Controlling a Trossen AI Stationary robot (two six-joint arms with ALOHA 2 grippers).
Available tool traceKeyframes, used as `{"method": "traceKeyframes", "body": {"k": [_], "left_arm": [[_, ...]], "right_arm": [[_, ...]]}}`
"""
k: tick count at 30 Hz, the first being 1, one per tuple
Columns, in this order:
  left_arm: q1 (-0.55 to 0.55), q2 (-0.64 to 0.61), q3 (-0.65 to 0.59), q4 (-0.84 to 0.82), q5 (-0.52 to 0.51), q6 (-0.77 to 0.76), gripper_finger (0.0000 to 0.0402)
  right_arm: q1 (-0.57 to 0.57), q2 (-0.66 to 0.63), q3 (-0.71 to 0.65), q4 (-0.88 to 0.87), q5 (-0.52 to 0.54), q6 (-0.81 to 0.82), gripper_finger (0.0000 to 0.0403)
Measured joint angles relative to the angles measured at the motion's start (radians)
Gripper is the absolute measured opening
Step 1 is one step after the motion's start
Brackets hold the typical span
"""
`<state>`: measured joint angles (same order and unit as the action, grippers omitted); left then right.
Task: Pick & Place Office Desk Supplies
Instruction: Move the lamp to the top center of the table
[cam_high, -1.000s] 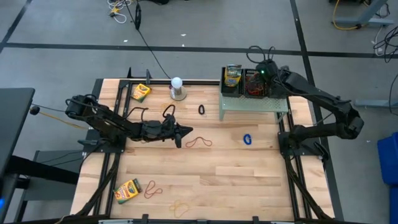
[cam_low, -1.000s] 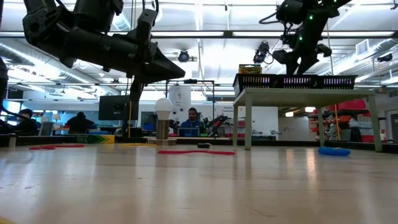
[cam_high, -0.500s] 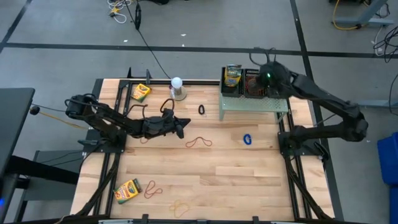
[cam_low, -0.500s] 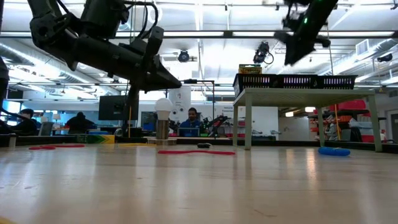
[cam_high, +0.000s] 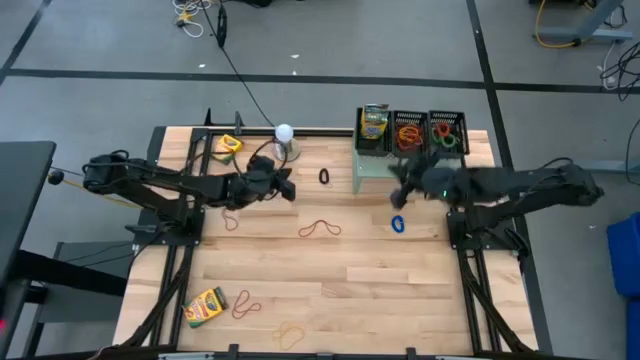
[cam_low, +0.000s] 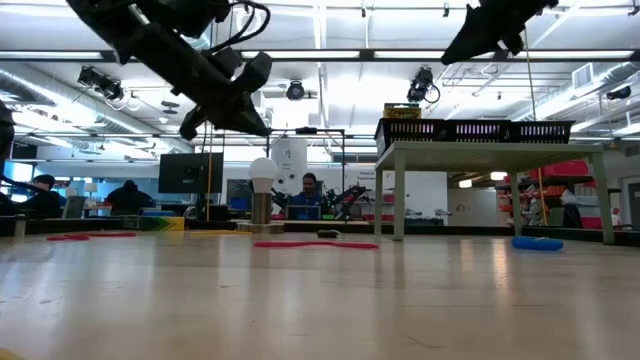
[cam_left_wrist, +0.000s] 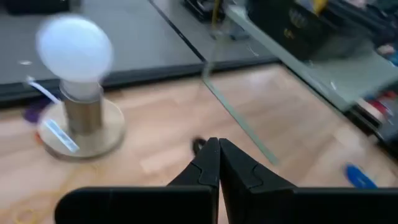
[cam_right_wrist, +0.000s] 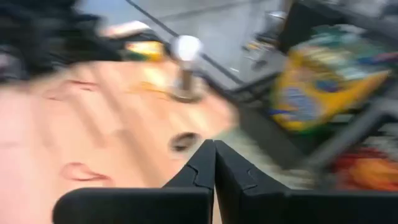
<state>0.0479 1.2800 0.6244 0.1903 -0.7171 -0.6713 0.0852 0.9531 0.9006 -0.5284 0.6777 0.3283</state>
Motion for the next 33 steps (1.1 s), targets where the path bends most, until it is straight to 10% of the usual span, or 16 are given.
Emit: {"method": "traceKeyframes", "body": {"k": [8,19,33], "left_arm": [[0.097,0.001,0.051,0.01,0.182,0.109,0.0022],[0.28,-0.111,0.16,-0.376,0.222,0.038,0.0005],[0.837,0.019,0.161,-0.421,0.729,0.094,0.0004]], "right_arm": [[0.144,0.001,-0.226,0.512,-0.041,0.113,0.0028],[0.194,0.001,-0.218,0.521,-0.043,0.11,0.0006],[0.2,0.001,-0.218,0.518,-0.044,0.132,0.0006]]}}
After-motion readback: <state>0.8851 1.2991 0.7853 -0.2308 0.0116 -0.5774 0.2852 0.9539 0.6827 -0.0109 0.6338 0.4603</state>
